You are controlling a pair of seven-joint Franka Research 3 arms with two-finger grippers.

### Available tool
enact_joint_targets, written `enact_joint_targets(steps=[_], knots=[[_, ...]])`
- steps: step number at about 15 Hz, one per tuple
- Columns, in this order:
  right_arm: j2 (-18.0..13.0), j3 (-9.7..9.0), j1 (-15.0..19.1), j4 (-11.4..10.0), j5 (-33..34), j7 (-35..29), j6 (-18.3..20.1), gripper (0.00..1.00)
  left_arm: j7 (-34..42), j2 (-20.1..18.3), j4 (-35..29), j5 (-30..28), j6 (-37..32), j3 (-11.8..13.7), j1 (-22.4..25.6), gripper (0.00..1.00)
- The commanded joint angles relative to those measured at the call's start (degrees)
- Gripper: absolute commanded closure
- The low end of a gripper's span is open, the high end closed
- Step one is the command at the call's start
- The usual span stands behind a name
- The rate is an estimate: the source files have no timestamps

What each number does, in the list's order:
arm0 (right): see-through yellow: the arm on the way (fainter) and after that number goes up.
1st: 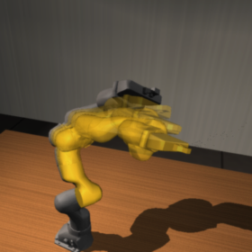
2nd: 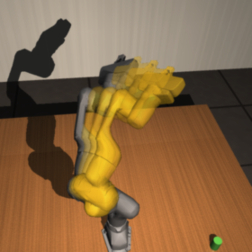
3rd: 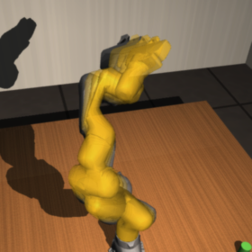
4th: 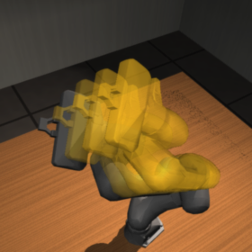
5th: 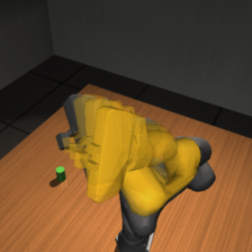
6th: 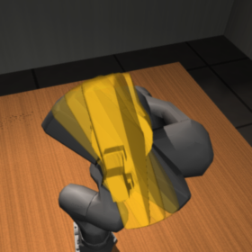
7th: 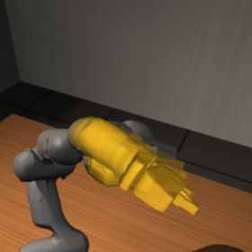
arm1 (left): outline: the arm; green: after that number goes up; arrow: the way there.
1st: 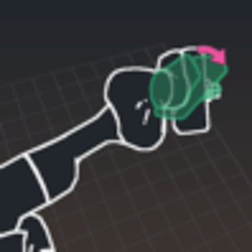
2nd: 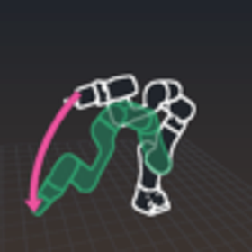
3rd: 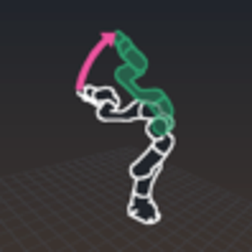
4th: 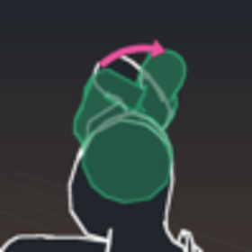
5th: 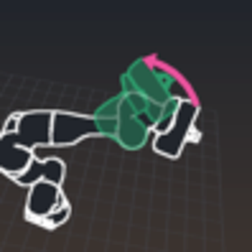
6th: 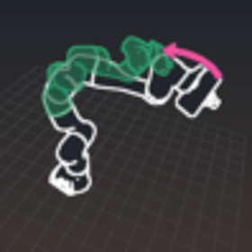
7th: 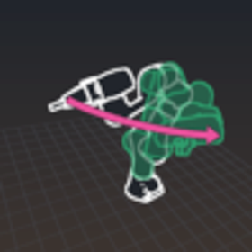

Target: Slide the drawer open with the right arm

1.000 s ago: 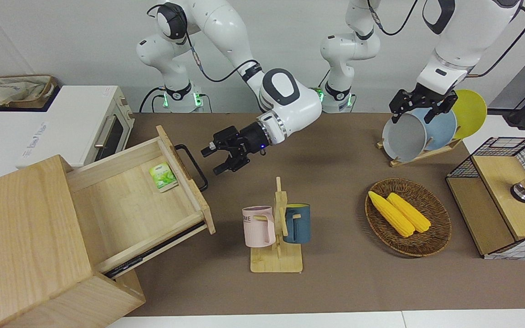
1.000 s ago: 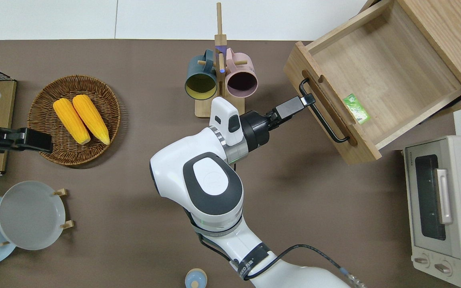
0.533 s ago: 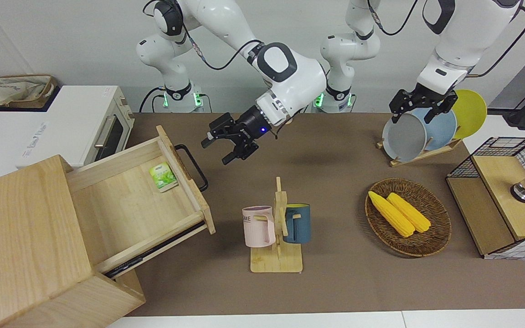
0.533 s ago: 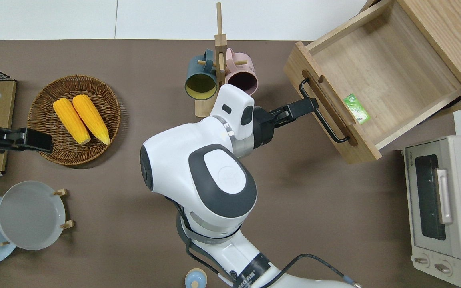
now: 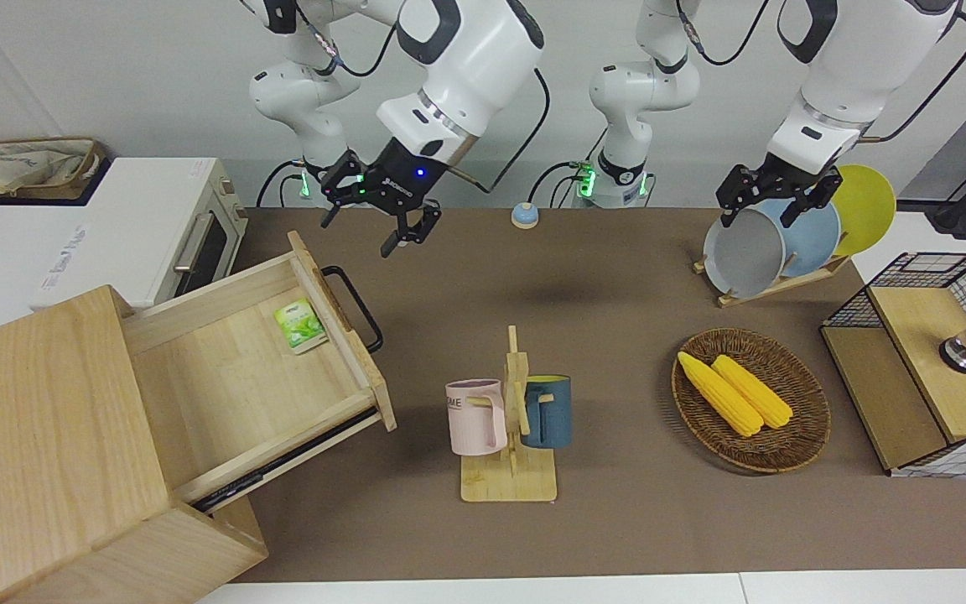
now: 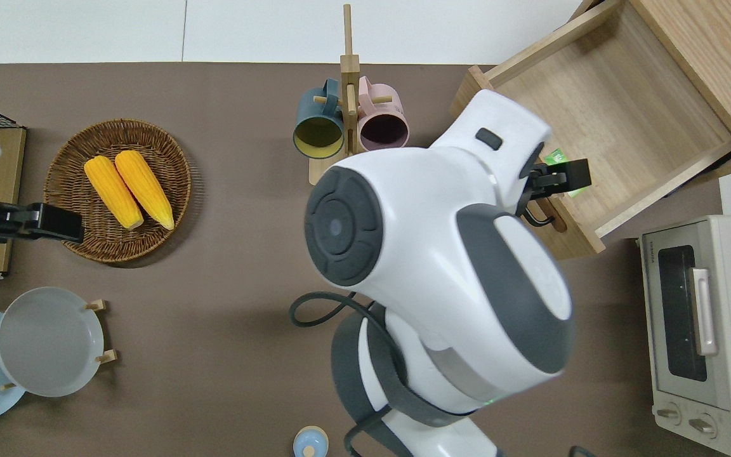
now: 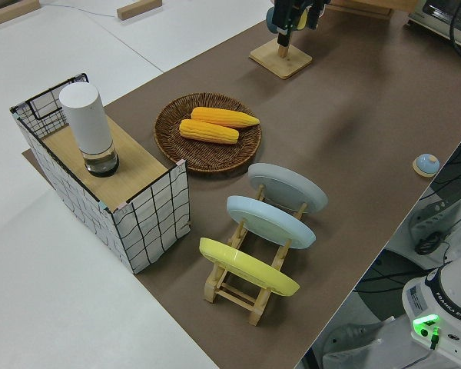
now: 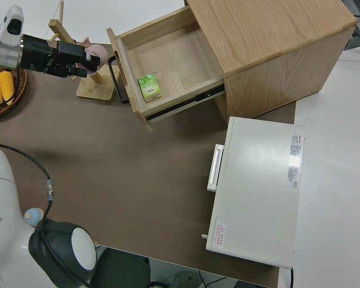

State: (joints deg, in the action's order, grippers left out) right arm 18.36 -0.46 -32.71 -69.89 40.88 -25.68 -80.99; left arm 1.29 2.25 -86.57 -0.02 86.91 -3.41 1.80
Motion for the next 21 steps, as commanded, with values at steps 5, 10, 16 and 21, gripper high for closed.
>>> enact_joint_targets(steps=[5,10,16,21], knots=[[-8.77,-0.95,14.05,-1.48,-21.87,6.16,-1.02,0.017,0.56,0.65,1.49,0.98,-1.13,-0.37,0.22,0.01],[-9.66,-1.12,23.81,-1.74,-32.43,13.35,-1.19,0.017,0.56,0.65,1.49,0.98,-1.13,-0.37,0.22,0.01],[-9.57,-2.78,30.59,-4.02,-37.28,20.23,-3.12,0.015,0.56,0.65,1.49,0.98,-1.13,-0.37,0.22,0.01],[-9.57,-11.05,38.68,-9.11,-37.54,19.88,-9.44,0.015,0.56,0.65,1.4,0.98,-1.13,-0.37,0.22,0.01]])
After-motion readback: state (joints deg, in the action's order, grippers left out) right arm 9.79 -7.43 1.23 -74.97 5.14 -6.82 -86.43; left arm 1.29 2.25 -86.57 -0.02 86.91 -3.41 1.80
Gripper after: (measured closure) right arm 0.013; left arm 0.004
